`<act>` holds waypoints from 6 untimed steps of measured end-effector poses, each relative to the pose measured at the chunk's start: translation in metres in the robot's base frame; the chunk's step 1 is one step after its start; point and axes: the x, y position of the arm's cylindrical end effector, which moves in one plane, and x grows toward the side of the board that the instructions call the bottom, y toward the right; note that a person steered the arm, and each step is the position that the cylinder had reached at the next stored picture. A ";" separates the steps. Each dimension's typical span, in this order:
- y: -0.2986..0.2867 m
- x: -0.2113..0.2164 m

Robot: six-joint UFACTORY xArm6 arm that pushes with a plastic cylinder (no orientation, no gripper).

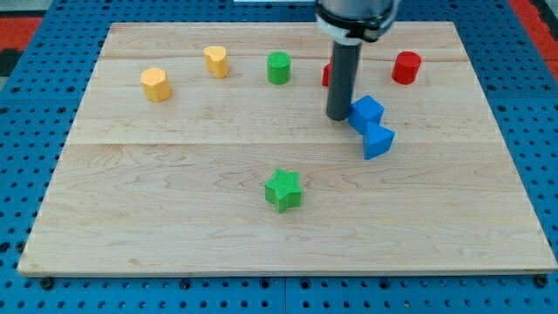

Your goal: Push the red circle to the right of the red star

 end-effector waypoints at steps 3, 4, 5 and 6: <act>0.130 -0.062; 0.157 -0.058; 0.168 -0.117; 0.150 -0.110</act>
